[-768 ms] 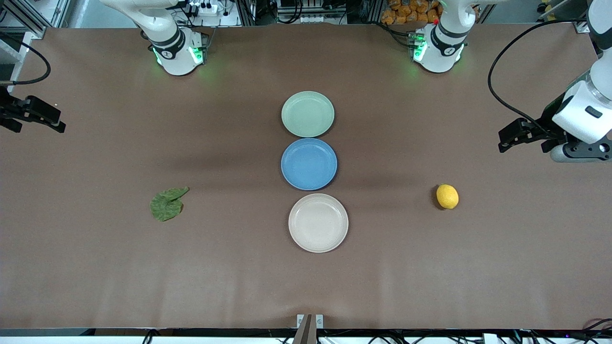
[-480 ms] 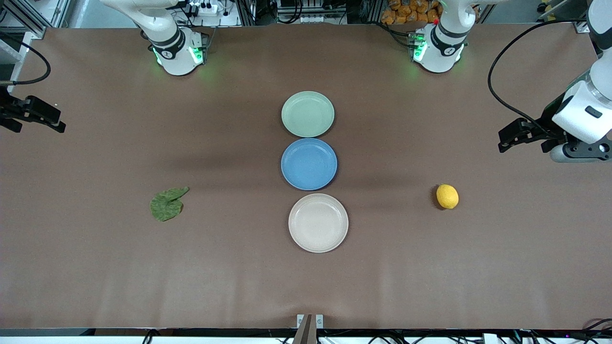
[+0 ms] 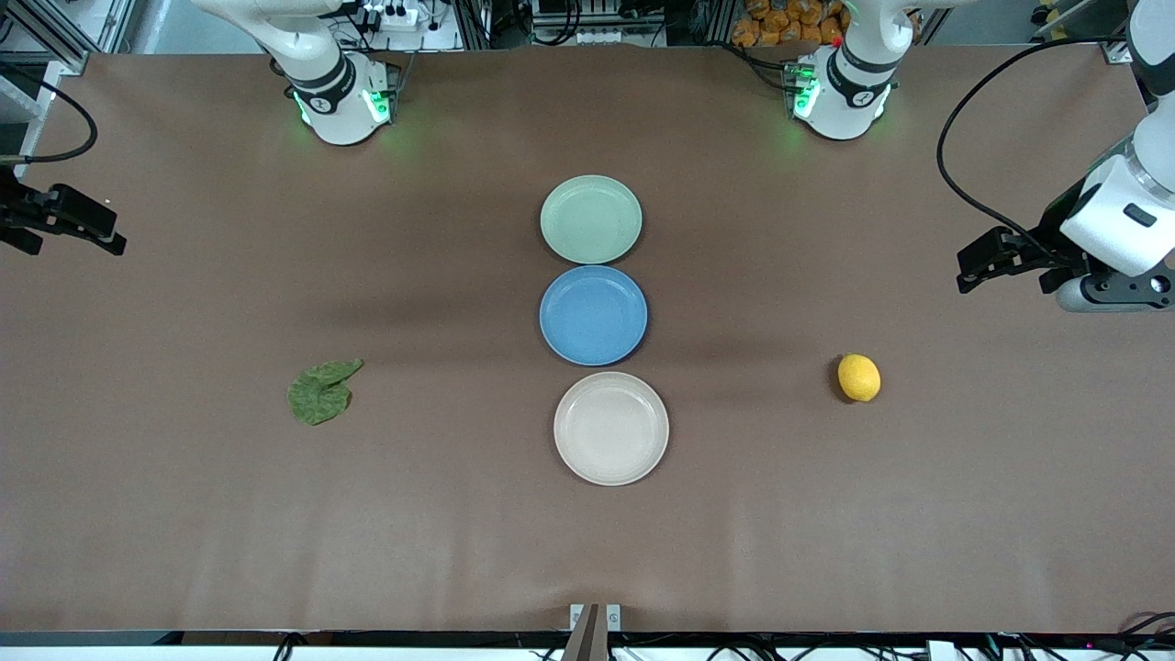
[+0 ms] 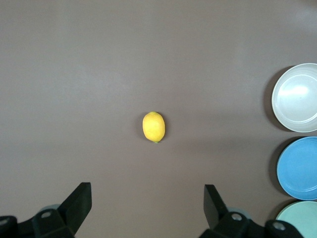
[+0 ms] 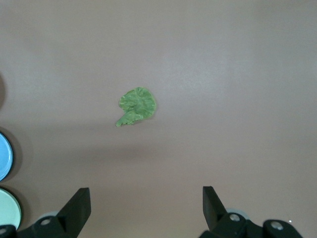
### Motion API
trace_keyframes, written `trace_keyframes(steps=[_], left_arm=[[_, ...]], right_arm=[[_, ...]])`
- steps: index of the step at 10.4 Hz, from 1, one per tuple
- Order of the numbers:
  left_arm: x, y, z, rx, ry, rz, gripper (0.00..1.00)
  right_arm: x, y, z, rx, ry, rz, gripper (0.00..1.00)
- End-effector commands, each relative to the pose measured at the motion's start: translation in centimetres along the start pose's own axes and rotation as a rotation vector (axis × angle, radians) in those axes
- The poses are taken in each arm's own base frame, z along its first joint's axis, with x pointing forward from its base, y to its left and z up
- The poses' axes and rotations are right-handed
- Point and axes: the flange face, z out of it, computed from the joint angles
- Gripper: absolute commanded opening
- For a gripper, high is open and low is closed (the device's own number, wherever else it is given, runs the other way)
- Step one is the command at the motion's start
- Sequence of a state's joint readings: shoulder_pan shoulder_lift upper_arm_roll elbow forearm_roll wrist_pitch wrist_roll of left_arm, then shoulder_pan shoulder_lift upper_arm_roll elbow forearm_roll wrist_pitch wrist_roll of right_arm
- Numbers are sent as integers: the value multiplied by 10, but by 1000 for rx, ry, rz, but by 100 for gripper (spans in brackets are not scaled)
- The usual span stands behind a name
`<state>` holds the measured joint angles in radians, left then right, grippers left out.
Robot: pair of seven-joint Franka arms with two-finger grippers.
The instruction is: Place lemon and lettuce in plates
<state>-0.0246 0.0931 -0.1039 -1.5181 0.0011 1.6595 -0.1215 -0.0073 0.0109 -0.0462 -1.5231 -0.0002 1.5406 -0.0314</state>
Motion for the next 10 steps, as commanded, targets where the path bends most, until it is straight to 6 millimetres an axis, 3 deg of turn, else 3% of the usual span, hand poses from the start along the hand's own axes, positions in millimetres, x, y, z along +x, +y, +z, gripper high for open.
trace_keyframes(steps=[1, 10], left_arm=[[2, 0, 3, 2, -19, 10, 100], [22, 3, 66, 4, -122, 18, 100]], right_arm=[[0, 3, 0, 6, -6, -7, 100], [0, 6, 3, 7, -11, -1, 100]])
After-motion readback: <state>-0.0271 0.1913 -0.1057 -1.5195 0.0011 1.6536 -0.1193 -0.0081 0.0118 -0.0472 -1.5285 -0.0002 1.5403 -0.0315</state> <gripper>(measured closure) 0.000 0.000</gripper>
